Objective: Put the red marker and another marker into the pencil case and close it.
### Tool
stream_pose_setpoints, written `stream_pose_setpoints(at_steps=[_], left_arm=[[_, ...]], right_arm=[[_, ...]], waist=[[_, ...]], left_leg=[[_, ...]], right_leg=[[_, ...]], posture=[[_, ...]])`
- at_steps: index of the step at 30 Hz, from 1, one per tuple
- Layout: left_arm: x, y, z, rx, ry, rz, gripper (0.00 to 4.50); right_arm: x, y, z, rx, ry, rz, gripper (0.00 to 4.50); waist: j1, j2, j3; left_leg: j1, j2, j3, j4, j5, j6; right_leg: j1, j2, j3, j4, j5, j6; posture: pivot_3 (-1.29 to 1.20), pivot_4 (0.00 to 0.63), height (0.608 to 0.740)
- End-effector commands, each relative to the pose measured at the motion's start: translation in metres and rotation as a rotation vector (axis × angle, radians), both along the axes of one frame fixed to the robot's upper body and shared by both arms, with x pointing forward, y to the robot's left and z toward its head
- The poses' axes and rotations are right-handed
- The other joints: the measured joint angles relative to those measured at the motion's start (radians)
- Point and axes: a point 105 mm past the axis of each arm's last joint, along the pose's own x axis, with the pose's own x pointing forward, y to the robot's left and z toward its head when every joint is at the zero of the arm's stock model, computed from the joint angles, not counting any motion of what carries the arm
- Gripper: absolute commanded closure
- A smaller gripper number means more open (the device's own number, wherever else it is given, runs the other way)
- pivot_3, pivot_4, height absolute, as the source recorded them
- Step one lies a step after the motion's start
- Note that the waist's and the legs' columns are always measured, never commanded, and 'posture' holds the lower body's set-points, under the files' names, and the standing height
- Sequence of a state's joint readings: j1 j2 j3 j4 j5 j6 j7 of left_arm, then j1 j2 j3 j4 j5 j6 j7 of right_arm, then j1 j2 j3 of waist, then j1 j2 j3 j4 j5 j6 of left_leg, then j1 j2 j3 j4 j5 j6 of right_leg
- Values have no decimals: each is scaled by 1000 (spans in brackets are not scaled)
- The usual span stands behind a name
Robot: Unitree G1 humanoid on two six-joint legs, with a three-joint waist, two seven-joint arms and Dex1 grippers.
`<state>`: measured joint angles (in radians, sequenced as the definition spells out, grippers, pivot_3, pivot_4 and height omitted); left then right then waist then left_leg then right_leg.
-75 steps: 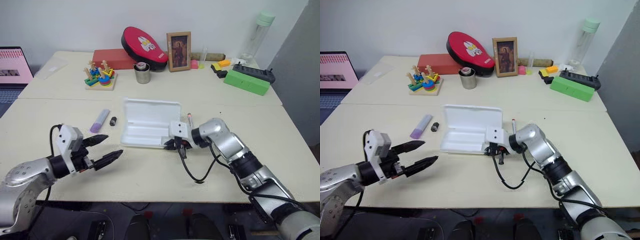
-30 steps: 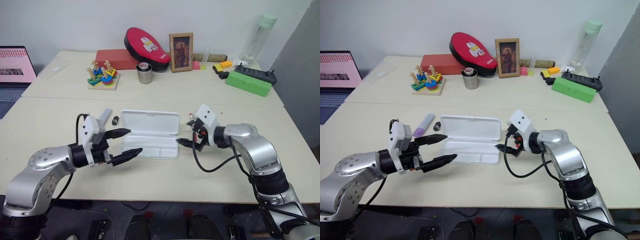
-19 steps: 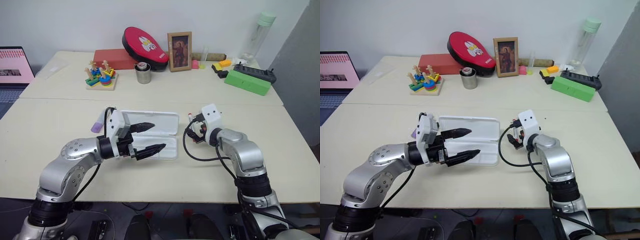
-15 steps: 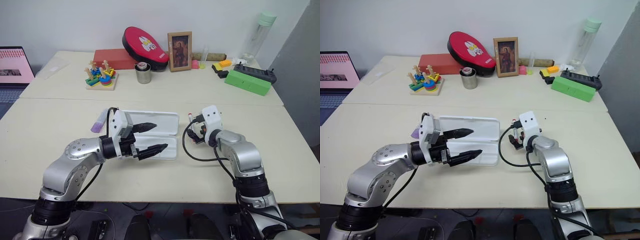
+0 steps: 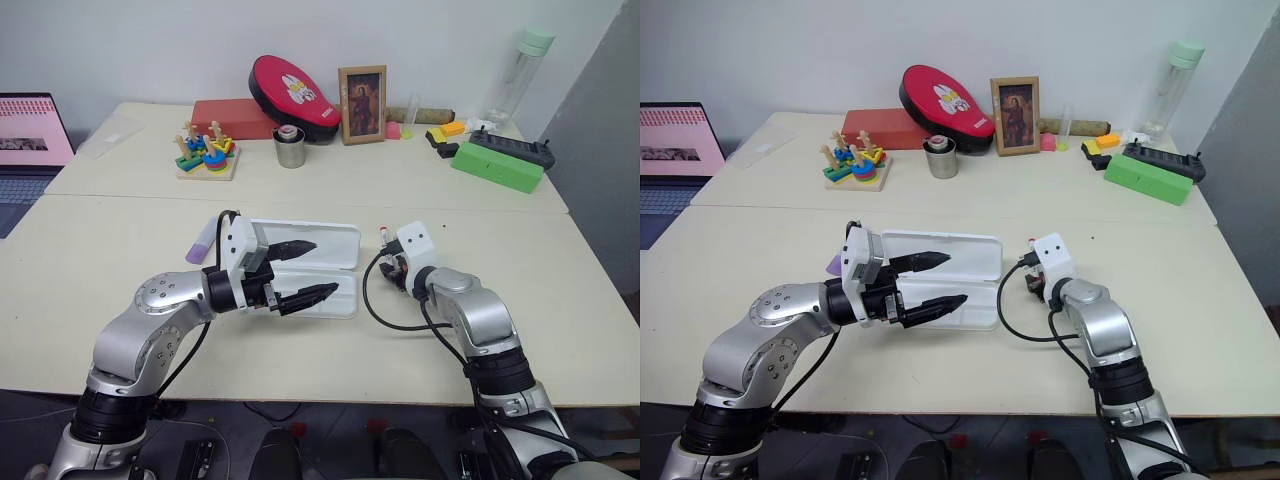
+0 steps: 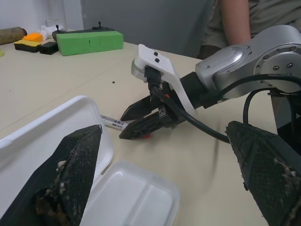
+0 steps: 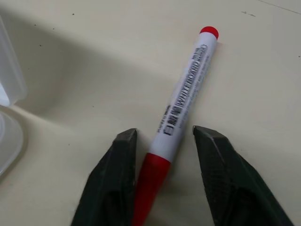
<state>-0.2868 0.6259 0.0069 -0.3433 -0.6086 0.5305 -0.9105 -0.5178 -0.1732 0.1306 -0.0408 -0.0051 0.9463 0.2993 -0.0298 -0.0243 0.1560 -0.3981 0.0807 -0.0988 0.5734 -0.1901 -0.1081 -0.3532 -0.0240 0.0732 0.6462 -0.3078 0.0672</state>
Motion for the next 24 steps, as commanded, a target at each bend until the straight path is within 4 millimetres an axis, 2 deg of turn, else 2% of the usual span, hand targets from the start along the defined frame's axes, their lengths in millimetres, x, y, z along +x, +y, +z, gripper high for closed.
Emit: stream_pose_setpoints(at_steps=[1, 3, 6, 9, 12, 14, 17, 19, 22, 24], left_arm=[[-1, -1, 11, -18, -55, -8, 0], [-1, -2, 11, -20, -58, -9, 0], [0, -2, 13, -23, -63, -10, 0], [0, -4, 13, -25, -68, -12, 0], [-1, -6, 17, -28, -81, 0, 0], [-3, 0, 18, -29, -81, 34, 0], [-10, 18, 13, -27, -58, 119, 0], [-16, 28, 9, -29, -37, 166, 0], [-27, 45, 2, -21, 5, 241, 0], [-33, 60, -3, -10, 26, 306, 0]], right_arm=[[3, -13, -4, 13, 17, -58, 3684], [4, -15, -3, 16, 16, -64, 4166], [6, -18, 0, 20, 6, -72, 4226], [9, -24, 11, 36, -27, -80, 4226], [17, -39, 42, 51, -130, -84, 4226], [21, -43, 71, 32, -236, -42, 4226], [20, -24, 115, 62, -372, 136, 4226], [16, -6, 134, 68, -430, 254, 4226], [-2, 33, 149, 87, -470, 485, 4226], [-20, 60, 147, 80, -465, 658, 4226]], waist=[[0, 0, 0], [0, 0, 0], [0, 0, 0], [0, 0, 0], [1, 2, 1], [-1, 3, 2], [-13, 4, 2], [-27, 4, 2], [-36, 4, 2], [-32, 3, 2]], left_leg=[[0, 0, 0, 0, 0, 0], [0, 0, 0, 0, 0, 0], [0, 0, 0, 0, 0, 0], [0, 0, 0, 0, 0, 0], [0, 0, 0, 0, 0, 0], [-1, 0, 1, 0, 0, 0], [-1, 0, 1, -1, 0, 0], [1, 0, 0, -2, 0, 1], [1, 1, 0, -3, -1, 1], [0, 1, 0, -3, -1, 1]], right_leg=[[0, 0, 0, 0, 0, 0], [0, 0, 0, 0, 0, 0], [0, 0, 0, 0, 0, 0], [0, 0, 0, 0, 0, 0], [0, 0, 0, -1, 0, 0], [-1, 0, 0, -1, 0, 0], [-1, 0, 0, -1, 0, 0], [-1, 1, 1, -1, -1, -1], [-1, 1, 1, -1, -1, -3], [-1, 1, 0, -1, -2, -3]], posture=[[0, 150, 740], [0, 150, 740], [0, 150, 740], [0, 150, 740], [0, 150, 740], [0, 150, 740], [0, 150, 740], [0, 150, 740], [0, 150, 740], [0, 150, 740]])
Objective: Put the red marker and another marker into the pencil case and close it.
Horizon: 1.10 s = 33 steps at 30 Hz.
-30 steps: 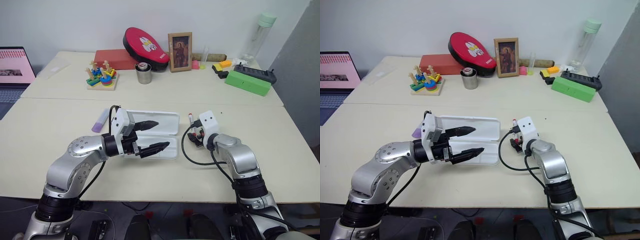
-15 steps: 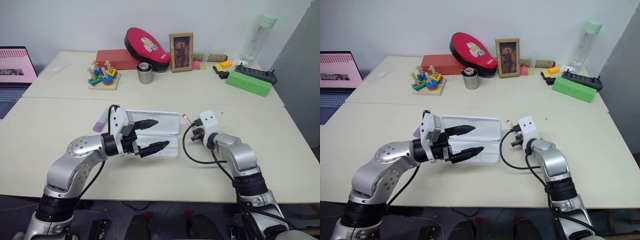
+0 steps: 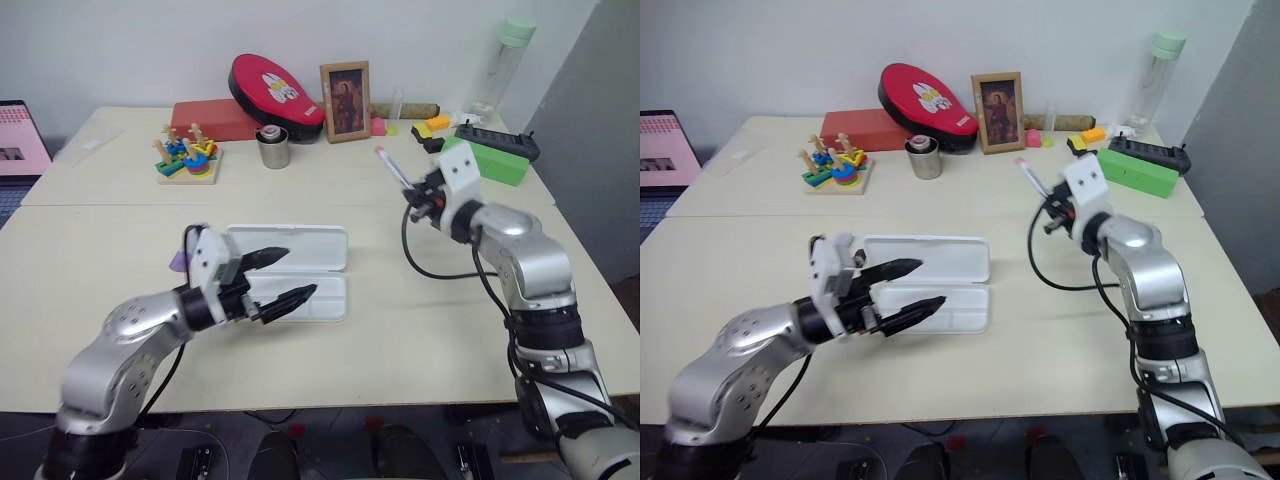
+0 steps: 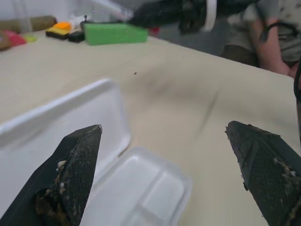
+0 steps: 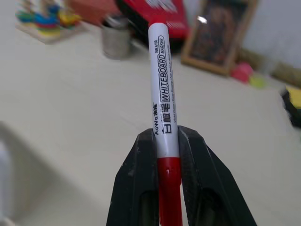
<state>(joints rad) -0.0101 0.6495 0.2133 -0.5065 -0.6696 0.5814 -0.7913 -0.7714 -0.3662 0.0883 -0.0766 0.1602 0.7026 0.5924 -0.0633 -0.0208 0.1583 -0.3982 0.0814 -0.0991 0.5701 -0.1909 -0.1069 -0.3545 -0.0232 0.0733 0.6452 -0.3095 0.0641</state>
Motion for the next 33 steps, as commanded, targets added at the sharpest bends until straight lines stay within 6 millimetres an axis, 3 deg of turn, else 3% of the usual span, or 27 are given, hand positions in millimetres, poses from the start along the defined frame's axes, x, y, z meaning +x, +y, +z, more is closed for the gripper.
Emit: stream_pose_setpoints(at_steps=[1, 5, 10, 15, 29, 31, 33], left_arm=[[-12, 26, 9, 23, -24, 100, 0], [-22, 64, 8, 45, -5, 232, 0], [-35, 84, 3, 70, 32, 300, 0], [-39, 83, 4, 65, 31, 309, 0], [-31, 68, 7, 43, 18, 288, 0], [-29, 67, 8, 43, 15, 286, 0], [-28, 66, 9, 40, 12, 282, 0]], right_arm=[[-41, 56, 8, -60, -61, 352, 4226], [-77, 88, -18, -175, -9, 614, 4226], [-83, 110, -54, -288, 34, 688, 4226], [-67, 117, -82, -371, 59, 669, 4226], [-37, 115, -95, -415, 62, 645, 4226], [-36, 114, -96, -420, 63, 644, 3526], [-36, 113, -94, -416, 58, 649, 3123]], waist=[[4, 0, 0], [13, 2, 1], [25, 0, 0], [31, -1, 0], [31, -1, 0], [31, -1, 0], [30, -1, 0]], left_leg=[[0, 0, 0, 0, 0, 0], [0, 0, 0, 0, 0, 0], [0, 0, 1, 2, 0, -1], [1, 0, 2, 3, 1, -1], [0, 0, 2, 1, 0, -2], [0, 0, 2, 1, 0, -2], [0, 0, 2, 1, 0, -2]], right_leg=[[0, 0, 0, -1, 0, 0], [0, -1, 0, 0, 0, 0], [-4, -2, 0, -1, -4, 1], [-5, -1, 0, 0, -4, 1], [-6, -1, 0, 1, 0, 1], [-6, -1, 0, 1, 0, 1], [-6, -1, 0, 1, 0, 1]], posture=[[0, 150, 740], [0, 150, 740], [0, 150, 740], [0, 150, 740], [0, 150, 740], [0, 150, 740], [0, 150, 740]])
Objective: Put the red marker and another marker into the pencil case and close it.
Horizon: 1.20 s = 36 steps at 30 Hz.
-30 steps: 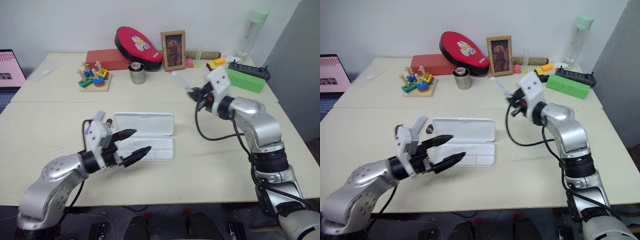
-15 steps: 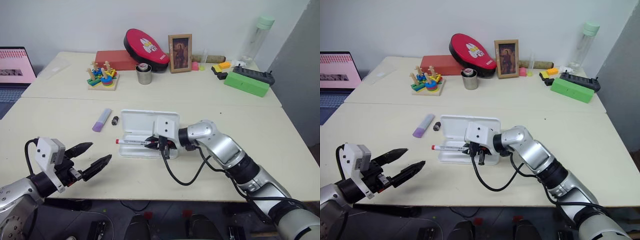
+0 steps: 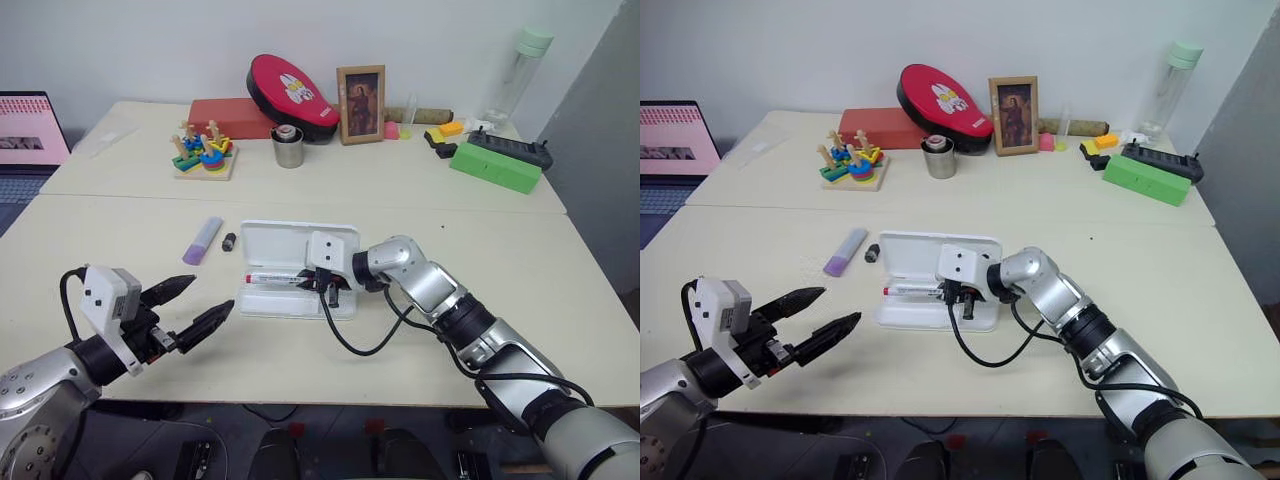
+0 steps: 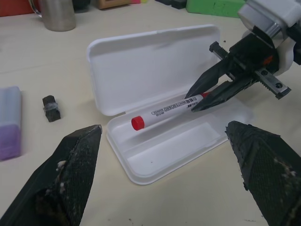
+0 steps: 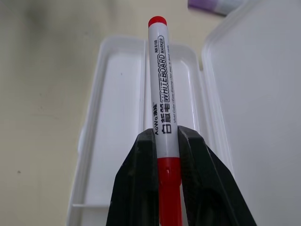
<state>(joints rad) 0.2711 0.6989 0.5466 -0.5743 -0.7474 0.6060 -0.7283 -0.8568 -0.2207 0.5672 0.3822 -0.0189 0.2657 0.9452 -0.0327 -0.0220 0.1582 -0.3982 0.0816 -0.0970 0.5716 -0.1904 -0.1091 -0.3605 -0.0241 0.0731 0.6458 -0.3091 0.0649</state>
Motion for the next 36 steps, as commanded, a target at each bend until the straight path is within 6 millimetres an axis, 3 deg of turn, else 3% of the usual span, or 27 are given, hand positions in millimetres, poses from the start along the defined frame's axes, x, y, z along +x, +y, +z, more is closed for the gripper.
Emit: stream_pose_setpoints(at_steps=[1, 8, 13, 18, 20, 23, 29, 36], left_arm=[[1, -9, 8, -10, -28, -35, 0], [9, -4, 9, -23, -32, 9, 0], [34, 13, 9, -14, -48, 153, 0], [70, 54, 0, 47, -29, 408, 0], [80, 71, -5, 43, 1, 487, 0], [92, 81, -11, 53, 39, 508, 0], [127, 88, -19, 83, 101, 489, 0], [150, 74, -37, 103, 190, 421, 0]], right_arm=[[3, 2, 20, 43, -51, 28, 2914], [-10, 9, 45, 142, -33, 95, 1348], [-24, 10, 83, 284, 6, 127, 44], [-28, 1, 134, 458, 17, 81, 44], [-28, -4, 145, 484, 14, 58, 44], [-21, -11, 155, 520, 23, -29, 44], [-9, -20, 153, 506, 59, -171, 44], [-14, -20, 159, 505, 44, -185, 44]], waist=[[-1, 0, 0], [-1, 0, 0], [1, 1, 0], [3, 1, 0], [1, 0, 0], [1, 0, 0], [5, 0, 0], [0, -4, -2]], left_leg=[[0, 0, 0, 0, 0, 0], [0, 0, 0, 0, 0, 0], [0, 0, -1, 0, 0, 0], [0, 0, -1, 0, 0, 0], [0, 0, -2, 0, 0, 0], [0, 0, -2, 0, 0, 0], [-1, -1, -2, 0, 0, 0], [-2, -1, -2, -1, 0, 0]], right_leg=[[0, 0, 0, 0, 0, 0], [1, 0, 0, 0, 0, 0], [4, 0, 0, 1, 0, 0], [3, 0, -1, 1, 0, 1], [4, 1, -1, 1, 0, 1], [3, 1, -1, 1, 0, 1], [3, 0, -2, 2, 1, 1], [3, 0, -2, 2, 0, 0]], posture=[[0, 150, 740], [0, 150, 740], [0, 150, 740], [0, 150, 740], [0, 150, 740], [0, 150, 740], [0, 150, 740], [0, 150, 740]])
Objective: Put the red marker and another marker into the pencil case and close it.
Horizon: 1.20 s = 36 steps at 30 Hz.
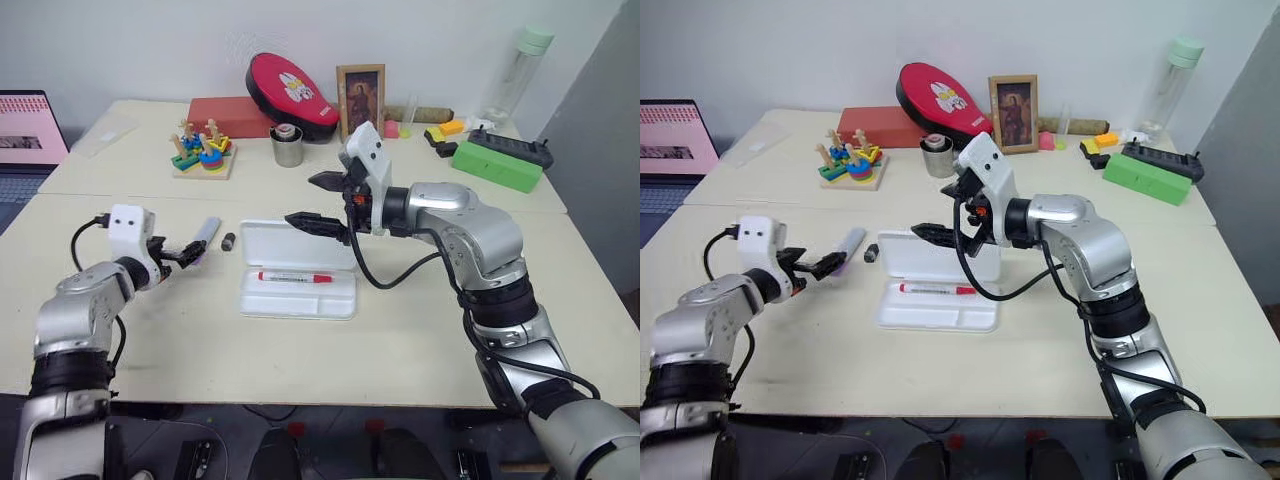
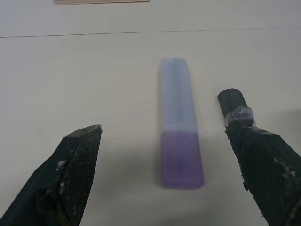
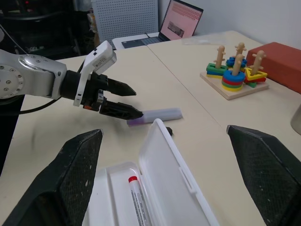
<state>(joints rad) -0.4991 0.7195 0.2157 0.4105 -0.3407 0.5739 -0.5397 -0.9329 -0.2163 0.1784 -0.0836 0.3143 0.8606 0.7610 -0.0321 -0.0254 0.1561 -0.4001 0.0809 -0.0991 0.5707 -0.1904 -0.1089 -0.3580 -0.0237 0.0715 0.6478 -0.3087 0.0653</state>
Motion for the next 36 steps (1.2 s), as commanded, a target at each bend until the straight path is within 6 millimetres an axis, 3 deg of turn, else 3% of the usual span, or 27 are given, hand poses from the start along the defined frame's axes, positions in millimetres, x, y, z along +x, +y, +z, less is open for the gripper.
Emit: stream_pose_setpoints(at_steps=[1, 3, 7, 20, 25, 27, 30, 33, 36], left_arm=[[6, -8, -4, 26, 25, -49, 0], [6, -8, -13, 32, 54, -49, 0], [6, -7, -19, 31, 67, -44, 579], [6, -2, -19, 27, 36, -19, 3253], [6, 6, -14, 35, -6, 39, 3310], [8, 7, -2, 56, -59, 52, 3310], [11, -6, 39, 78, -228, -27, 3310], [-4, -50, 99, 74, -444, -294, 3310], [-31, -94, 123, 139, -483, -604, 3310]], right_arm=[[-10, 1, 27, 47, -83, 16, 44], [-12, 1, 31, 62, -94, 14, 44], [-16, 0, 37, 82, -114, 19, 0], [-22, 4, 40, 85, -127, 69, 0], [-23, 4, 39, 86, -133, 80, 0], [-23, 3, 38, 83, -141, 82, 0], [-24, -2, 40, 81, -162, 89, 0], [-24, -14, 49, 93, -192, 92, 0], [-26, -27, 56, 108, -198, 98, 0]], waist=[[-2, -1, -1], [-3, -1, -1], [-1, -2, -1], [1, -2, -1], [0, -2, -1], [0, -2, -1], [1, -2, -1], [6, -3, -1], [4, -3, -1]], left_leg=[[0, 0, 0, 0, 0, 0], [0, 0, 0, -1, 0, 0], [0, 0, 0, -1, 0, 0], [0, 0, 0, 0, 0, 0], [1, 0, 0, 0, 0, 0], [1, 0, 0, 0, 0, 0], [0, 0, 0, 0, 0, 0], [-1, 0, 0, 0, 0, 0], [-2, 0, 0, 0, 0, 0]], right_leg=[[0, 0, 0, 0, 0, 0], [0, 0, 0, 0, 0, 0], [0, 0, 0, 0, 0, 0], [1, 0, 0, 1, 0, 0], [1, 0, 0, 1, 0, 0], [1, 0, 0, 1, 0, 0], [0, 0, 0, 1, 0, 0], [0, 0, 0, 0, 0, 0], [1, -1, -1, -1, 0, 0]], posture=[[0, 150, 740], [0, 150, 740], [0, 150, 740], [0, 150, 740], [0, 150, 740], [0, 150, 740], [0, 150, 740], [0, 150, 740], [0, 150, 740]])
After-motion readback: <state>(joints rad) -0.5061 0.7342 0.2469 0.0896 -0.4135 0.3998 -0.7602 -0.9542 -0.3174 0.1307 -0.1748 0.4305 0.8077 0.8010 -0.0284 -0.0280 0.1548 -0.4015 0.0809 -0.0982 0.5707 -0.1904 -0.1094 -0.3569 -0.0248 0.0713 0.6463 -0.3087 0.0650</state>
